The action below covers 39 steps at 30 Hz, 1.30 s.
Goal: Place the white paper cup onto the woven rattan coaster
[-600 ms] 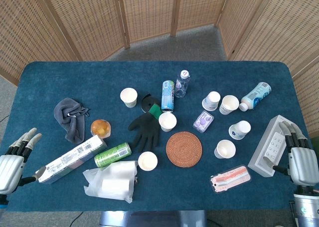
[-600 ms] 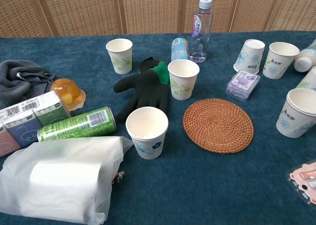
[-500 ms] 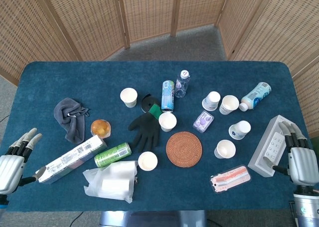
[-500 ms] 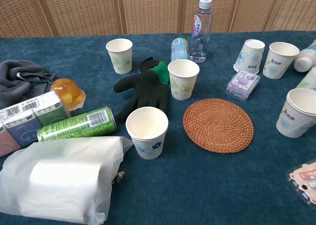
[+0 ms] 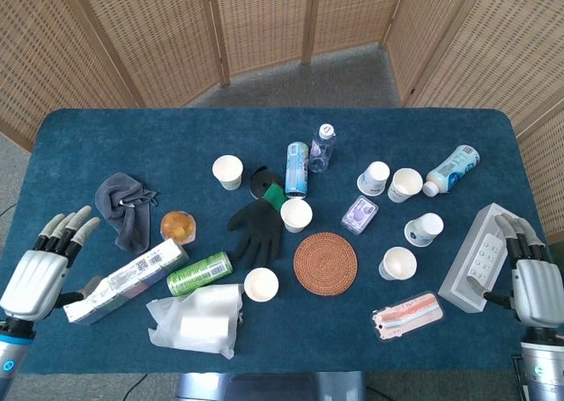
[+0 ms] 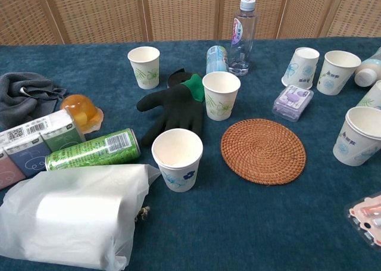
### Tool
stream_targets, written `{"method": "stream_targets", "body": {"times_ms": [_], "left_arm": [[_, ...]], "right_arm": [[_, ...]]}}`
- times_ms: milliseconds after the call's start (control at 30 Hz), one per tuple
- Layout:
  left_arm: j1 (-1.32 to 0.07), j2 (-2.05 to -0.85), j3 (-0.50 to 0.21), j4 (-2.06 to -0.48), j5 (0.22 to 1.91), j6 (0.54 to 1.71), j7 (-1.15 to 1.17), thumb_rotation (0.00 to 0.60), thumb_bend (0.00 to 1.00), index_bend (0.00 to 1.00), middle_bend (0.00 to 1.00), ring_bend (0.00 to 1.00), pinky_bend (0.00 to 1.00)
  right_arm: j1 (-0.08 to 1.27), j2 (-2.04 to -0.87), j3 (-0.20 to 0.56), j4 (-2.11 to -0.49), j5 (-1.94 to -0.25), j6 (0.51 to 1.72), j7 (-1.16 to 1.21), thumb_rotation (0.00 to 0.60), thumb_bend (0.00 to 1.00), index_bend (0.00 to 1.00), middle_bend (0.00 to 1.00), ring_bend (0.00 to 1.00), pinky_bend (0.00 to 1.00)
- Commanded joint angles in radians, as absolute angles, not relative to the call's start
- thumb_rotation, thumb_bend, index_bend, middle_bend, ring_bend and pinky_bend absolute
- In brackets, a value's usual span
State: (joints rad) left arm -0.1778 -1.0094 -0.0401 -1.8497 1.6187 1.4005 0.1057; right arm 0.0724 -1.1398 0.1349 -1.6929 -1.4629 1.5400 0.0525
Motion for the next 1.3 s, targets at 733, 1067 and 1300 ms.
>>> {"method": "stream_targets", "body": {"times_ms": [733,1067,1300], "left_arm": [[-0.688,-1.403,-0.228,-1.529,1.47,0.929,0.312,0.6,0.24,0.0,0.0,0.0,0.0],[-0.834,-1.548,-0.28,-1.469,1.219,0.806,0.519,0.6,0.24,0.0,0.0,0.0,0.0],[-0.934,-1.642,-0.299,-1.392,1.087,0.776,0.604,0.6,0.24,0.0,0.0,0.0,0.0]], "right_arm": [[0.071,-1.113,0.13,-1.704,-1.457,1.521,0.103,0.6,0.15,0.0,0.0,0.0,0.17],[0.07,-1.102,0.134,-1.703,-1.453,1.517,0.144,0.6,0.15,0.0,0.0,0.0,0.17],[0.072,-1.097,0.137,-1.698,-1.445,1.508,0.166,0.6,0.15,0.0,0.0,0.0,0.17]]}}
